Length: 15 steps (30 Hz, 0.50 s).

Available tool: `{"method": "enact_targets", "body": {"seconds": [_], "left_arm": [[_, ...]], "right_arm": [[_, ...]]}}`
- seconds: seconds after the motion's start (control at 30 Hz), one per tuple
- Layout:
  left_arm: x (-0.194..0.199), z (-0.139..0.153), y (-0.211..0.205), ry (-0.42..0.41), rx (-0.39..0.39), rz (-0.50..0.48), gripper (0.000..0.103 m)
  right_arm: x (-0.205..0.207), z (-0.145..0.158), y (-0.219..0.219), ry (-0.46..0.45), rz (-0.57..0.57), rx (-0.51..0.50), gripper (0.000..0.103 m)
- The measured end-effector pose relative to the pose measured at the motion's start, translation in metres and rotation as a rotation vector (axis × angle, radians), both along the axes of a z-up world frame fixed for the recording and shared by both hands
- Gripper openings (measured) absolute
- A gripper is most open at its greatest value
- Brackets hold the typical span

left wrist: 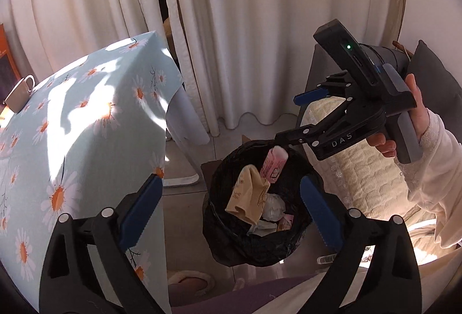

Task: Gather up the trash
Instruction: 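Open both grippers to drop the wrapper and paper bag into the bin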

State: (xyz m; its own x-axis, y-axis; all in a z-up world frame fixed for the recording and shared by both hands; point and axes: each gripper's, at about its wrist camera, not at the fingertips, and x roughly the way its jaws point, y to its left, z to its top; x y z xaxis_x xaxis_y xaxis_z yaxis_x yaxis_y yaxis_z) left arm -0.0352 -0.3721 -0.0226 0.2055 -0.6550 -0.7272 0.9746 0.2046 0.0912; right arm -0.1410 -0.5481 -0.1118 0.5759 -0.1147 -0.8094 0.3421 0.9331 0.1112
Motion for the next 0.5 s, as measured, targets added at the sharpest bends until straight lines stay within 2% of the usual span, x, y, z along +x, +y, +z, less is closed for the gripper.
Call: {"method": "enact_targets", "body": {"seconds": [0.03, 0.27, 0.4, 0.5], "left_arm": [[-0.001, 0.001, 0.001, -0.002, -0.003, -0.006, 0.095], [0.011, 0.027, 0.027, 0.013, -0.073, 0.08, 0.097], [0.015, 0.051, 0.051, -0.023, -0.137, 0.136, 0.097], [0.024, 0.067, 0.068, -0.038, -0.166, 0.193, 0.097]], "right_arm": [[-0.002, -0.001, -0.002, 0.004, -0.01, -0.02, 0.09], [-0.003, 0.002, -0.026, -0.018, -0.078, 0.031, 0.089], [0.012, 0.018, -0.015, -0.051, -0.049, -0.003, 0.089], [0.023, 0.04, 0.0, -0.11, 0.0, -0.014, 0.089]]}}
